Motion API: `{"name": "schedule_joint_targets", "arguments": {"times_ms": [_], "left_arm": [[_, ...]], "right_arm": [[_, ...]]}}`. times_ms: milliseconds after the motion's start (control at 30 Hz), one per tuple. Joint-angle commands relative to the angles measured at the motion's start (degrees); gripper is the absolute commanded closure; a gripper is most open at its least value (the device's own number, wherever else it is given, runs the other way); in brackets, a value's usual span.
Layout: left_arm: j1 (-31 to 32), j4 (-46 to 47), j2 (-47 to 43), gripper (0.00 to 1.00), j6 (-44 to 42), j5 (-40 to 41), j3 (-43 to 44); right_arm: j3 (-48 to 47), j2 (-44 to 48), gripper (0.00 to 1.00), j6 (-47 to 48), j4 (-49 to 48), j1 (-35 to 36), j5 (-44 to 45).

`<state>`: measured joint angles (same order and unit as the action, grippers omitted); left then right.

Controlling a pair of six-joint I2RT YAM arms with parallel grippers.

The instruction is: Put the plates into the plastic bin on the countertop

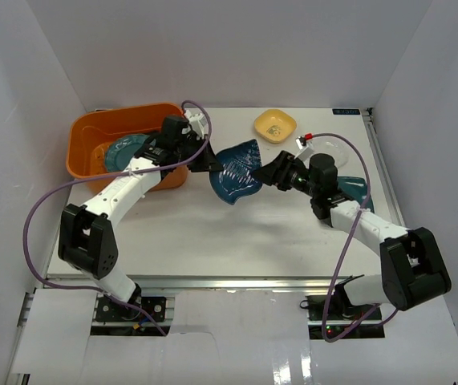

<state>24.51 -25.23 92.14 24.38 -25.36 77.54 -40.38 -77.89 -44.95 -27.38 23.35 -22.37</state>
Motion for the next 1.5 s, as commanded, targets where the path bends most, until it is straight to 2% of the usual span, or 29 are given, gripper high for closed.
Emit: {"name": "schedule_joint_targets", "arguments": {"times_ms": [0,133,167,300,333,433,567,800,1000,1033,1100,1133,1167,1233,1267,1400,1467], "left_arm": [[-2.10,4.40,-4.77,1.00,2.59,3.13,2.70],[-7.71,5.54,-7.14,1.00,4.97,2.17,4.55],[-11.99,6.24,-7.76,1.00,7.15,0.94,4.47],[-24.14,9.93,-10.48,1.00,13.22,-3.11,2.36],[-29.90,11.42,-11.10,1.00,15.85,-3.81,1.75],[-37.92,14.51,-11.45,1.00,19.55,-3.91,-1.77],[-43.05,20.56,-10.15,1.00,24.92,-1.19,-6.78],[-43.41,17.94,-2.76,1.00,20.97,6.09,-4.32],[-43.41,15.57,1.81,0.74,17.54,9.02,-2.92],[-43.32,15.57,2.60,0.63,17.54,8.84,-3.01],[-43.32,15.74,3.40,0.47,17.54,8.32,-3.09],[-43.32,15.83,3.66,0.27,17.54,7.53,-3.09],[-43.23,15.83,3.92,0.18,17.72,7.18,-2.92],[-43.06,16.27,3.66,0.06,18.33,6.47,-2.57],[-42.80,16.36,2.97,0.02,18.68,5.77,-2.31],[-39.47,16.53,-0.45,0.02,18.42,5.50,1.20],[-37.71,16.88,-2.74,0.02,18.07,6.81,2.00]], "right_arm": [[-0.66,3.70,0.23,-0.14,-5.58,0.38,-2.50],[0.12,5.98,0.05,0.04,-4.79,0.29,-3.47],[0.39,6.69,0.02,0.12,-4.36,0.20,-3.38],[2.23,9.15,0.05,1.96,-2.16,0.20,-3.12],[2.58,10.03,0.04,2.75,-1.55,0.11,-2.68],[4.25,11.88,0.02,4.60,1.26,0.11,-0.49],[5.84,14.07,0.00,7.15,4.78,0.02,1.80],[9.09,17.68,0.00,9.52,9.09,-0.76,6.55],[9.62,20.05,0.02,12.87,15.68,-4.00,13.84],[9.88,20.32,0.04,12.87,16.12,-4.89,15.24],[11.46,21.71,0.06,12.69,16.74,-8.91,17.52],[11.99,22.33,0.07,12.95,17.09,-10.33,18.49],[12.51,22.95,0.07,13.30,17.27,-11.83,19.98],[12.44,23.40,0.08,14.71,19.80,-15.43,25.58],[12.17,23.31,0.08,16.19,20.69,-16.40,27.88],[12.69,21.21,0.07,16.74,21.66,-23.07,34.92],[12.61,19.71,0.05,16.30,21.66,-27.29,34.59]]}}
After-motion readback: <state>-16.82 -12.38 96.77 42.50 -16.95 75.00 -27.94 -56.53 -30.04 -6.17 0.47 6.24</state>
